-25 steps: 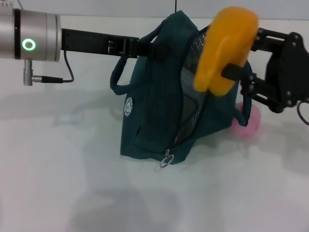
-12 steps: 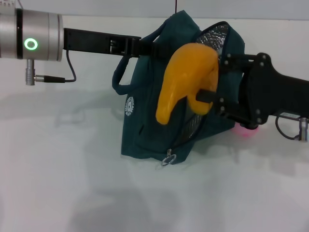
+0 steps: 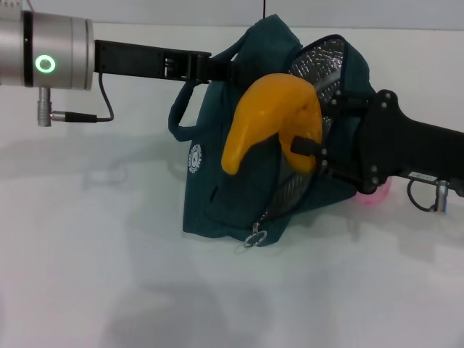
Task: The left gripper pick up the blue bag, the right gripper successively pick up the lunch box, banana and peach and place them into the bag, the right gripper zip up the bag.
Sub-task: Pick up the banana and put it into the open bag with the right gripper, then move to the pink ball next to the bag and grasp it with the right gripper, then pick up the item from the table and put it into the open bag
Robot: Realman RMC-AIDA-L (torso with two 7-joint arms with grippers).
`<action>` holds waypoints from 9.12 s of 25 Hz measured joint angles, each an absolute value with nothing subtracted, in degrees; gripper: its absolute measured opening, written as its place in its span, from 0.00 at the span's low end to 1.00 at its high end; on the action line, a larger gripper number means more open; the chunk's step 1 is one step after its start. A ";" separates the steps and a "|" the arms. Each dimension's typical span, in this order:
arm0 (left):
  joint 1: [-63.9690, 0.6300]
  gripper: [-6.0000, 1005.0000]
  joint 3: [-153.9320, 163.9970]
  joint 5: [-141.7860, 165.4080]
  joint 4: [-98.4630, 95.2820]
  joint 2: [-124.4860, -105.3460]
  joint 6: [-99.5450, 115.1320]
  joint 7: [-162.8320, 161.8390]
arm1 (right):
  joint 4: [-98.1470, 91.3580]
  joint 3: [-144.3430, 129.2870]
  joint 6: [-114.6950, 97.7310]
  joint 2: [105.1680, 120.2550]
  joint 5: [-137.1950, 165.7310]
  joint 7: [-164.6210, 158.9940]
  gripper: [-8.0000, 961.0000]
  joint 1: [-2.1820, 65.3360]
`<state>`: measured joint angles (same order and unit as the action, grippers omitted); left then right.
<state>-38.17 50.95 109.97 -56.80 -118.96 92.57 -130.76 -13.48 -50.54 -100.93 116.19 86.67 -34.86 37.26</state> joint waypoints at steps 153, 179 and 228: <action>-38.03 0.06 49.75 109.94 -56.08 -118.38 92.11 -128.85 | -44.27 -53.01 -70.51 114.98 118.91 -91.04 0.26 28.55; -38.07 0.06 49.66 109.96 -56.07 -118.50 91.49 -128.84 | -47.55 -42.03 -83.74 114.03 109.96 -85.80 0.13 22.43; -37.35 0.06 49.66 109.76 -56.21 -119.00 91.76 -128.85 | -41.93 -51.17 -72.76 114.99 115.37 -86.40 0.35 27.10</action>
<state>-37.35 49.66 109.76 -56.21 -119.00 91.76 -128.85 -41.93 -51.17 -72.76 114.99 115.37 -86.40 27.10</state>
